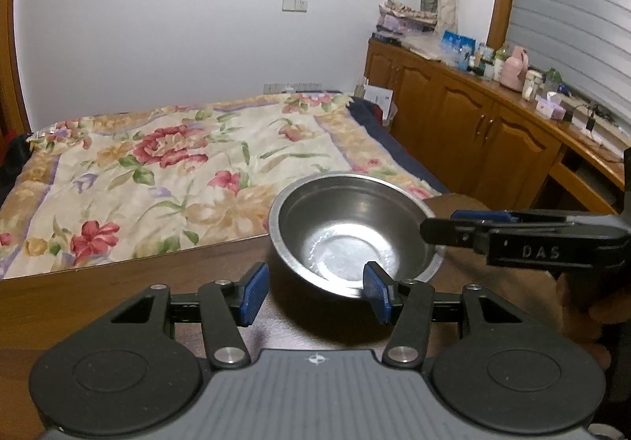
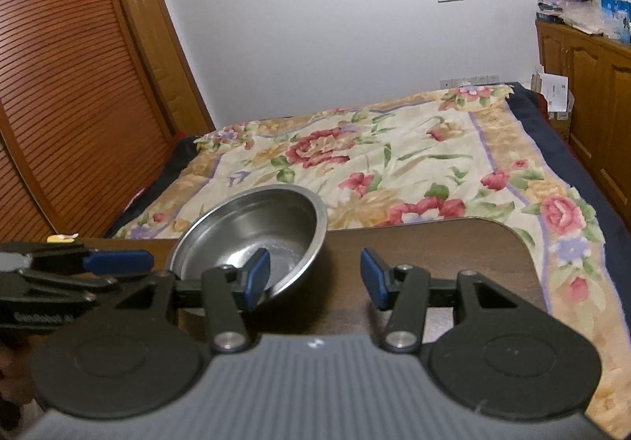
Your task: Organize plates and bowls
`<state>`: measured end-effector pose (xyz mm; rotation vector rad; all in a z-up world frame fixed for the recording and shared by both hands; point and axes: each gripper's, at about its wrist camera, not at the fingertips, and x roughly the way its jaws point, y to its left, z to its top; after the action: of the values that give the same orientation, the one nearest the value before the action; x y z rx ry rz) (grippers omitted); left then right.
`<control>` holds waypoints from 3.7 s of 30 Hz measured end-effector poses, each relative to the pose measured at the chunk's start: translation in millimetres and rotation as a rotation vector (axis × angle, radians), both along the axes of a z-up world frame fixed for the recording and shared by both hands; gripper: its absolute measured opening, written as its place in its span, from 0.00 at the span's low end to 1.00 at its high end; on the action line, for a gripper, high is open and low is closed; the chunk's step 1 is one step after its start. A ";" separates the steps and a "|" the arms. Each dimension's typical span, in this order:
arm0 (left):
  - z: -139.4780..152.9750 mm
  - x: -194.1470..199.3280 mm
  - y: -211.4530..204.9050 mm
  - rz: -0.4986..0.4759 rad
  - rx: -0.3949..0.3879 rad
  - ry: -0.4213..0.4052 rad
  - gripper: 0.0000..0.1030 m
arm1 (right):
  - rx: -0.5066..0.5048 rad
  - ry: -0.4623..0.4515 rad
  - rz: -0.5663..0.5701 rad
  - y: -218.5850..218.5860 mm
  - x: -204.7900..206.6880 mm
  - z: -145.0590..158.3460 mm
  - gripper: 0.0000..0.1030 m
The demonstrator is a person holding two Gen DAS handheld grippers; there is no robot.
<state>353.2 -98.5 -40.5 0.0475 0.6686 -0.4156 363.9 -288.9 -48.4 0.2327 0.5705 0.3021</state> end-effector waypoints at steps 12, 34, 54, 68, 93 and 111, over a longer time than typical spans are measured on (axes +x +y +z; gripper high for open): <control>-12.4 22.2 -1.6 -0.002 -0.026 0.042 0.42 | 0.038 0.028 0.061 5.3 5.9 -6.5 0.37; 8.7 1.6 3.3 -0.010 -0.051 0.033 0.22 | 0.068 0.033 0.060 -1.7 -4.0 9.1 0.17; 55.2 -51.1 1.8 -0.069 -0.095 -0.059 0.22 | -0.018 -0.075 0.028 -6.6 -47.1 58.3 0.17; 75.0 -90.4 12.7 -0.100 -0.102 -0.098 0.20 | -0.026 -0.088 0.042 -7.4 -75.9 75.3 0.13; 85.8 -174.2 31.5 -0.096 -0.111 -0.098 0.19 | 0.027 -0.059 0.068 5.3 -153.1 68.1 0.10; 37.3 -212.1 35.8 -0.081 -0.106 -0.018 0.19 | 0.126 0.016 0.052 3.8 -182.0 14.2 0.12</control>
<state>141.1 -62.7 -3.3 -0.0224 0.6277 -0.5271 181.9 -285.1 -34.2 0.3428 0.5748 0.3870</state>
